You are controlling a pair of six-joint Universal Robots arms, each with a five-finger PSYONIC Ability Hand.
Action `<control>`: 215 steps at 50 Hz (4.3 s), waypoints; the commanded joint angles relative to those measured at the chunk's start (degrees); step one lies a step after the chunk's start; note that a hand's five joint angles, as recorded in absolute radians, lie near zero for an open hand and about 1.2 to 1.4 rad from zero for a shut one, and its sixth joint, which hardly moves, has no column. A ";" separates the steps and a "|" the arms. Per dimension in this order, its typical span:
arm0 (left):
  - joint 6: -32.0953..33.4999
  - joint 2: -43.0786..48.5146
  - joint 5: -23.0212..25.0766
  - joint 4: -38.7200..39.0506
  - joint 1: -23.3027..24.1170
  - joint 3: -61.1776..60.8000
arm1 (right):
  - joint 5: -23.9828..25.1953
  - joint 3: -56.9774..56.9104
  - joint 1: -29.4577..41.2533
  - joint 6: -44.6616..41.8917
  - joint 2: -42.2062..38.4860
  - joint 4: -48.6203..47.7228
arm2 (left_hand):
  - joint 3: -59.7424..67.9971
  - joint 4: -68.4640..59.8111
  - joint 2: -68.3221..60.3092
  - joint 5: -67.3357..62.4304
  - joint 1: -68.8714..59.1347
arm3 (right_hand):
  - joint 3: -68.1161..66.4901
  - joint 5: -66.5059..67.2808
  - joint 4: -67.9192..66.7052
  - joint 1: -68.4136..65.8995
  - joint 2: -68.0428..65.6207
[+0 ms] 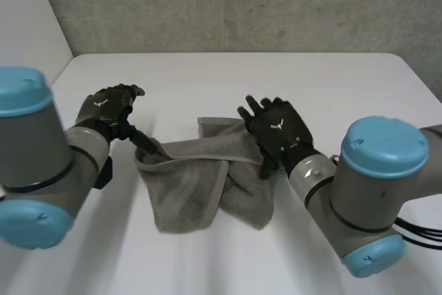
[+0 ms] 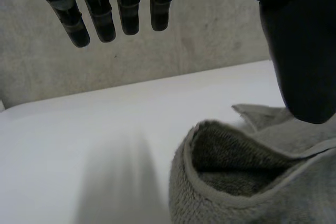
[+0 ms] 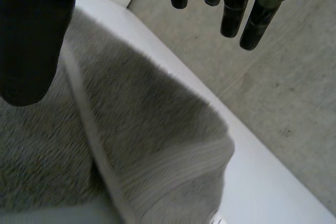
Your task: Fold the towel.
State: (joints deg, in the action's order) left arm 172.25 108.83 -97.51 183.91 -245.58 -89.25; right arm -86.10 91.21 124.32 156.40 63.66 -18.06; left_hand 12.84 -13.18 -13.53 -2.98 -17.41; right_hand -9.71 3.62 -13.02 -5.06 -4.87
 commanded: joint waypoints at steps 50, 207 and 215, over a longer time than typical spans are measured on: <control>2.22 0.88 12.23 -0.57 -2.62 7.25 | 15.25 -6.91 -12.78 8.57 8.30 1.59 | -2.84 3.18 -66.47 -67.02 -62.59 | -0.29 66.38 3.02 -74.94 -75.13; 17.94 3.40 -0.74 15.86 2.57 -16.40 | 20.27 28.41 -25.80 13.84 31.88 7.60 | -2.84 3.18 -0.04 -0.59 3.84 | -0.29 -3.62 3.02 -0.48 -0.68; 17.85 4.02 -2.77 16.22 1.52 -15.43 | 20.18 31.75 -23.43 15.16 31.17 -2.77 | -2.84 3.18 -0.22 -0.77 3.66 | -0.29 -3.20 3.02 -5.36 -5.55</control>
State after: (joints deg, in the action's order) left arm 190.15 112.37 -99.36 199.72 -243.40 -105.41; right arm -65.89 121.75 99.36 170.95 95.59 -14.70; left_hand 12.84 -13.18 -13.92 -3.34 -17.23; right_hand -9.71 3.68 -13.02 -8.61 -8.61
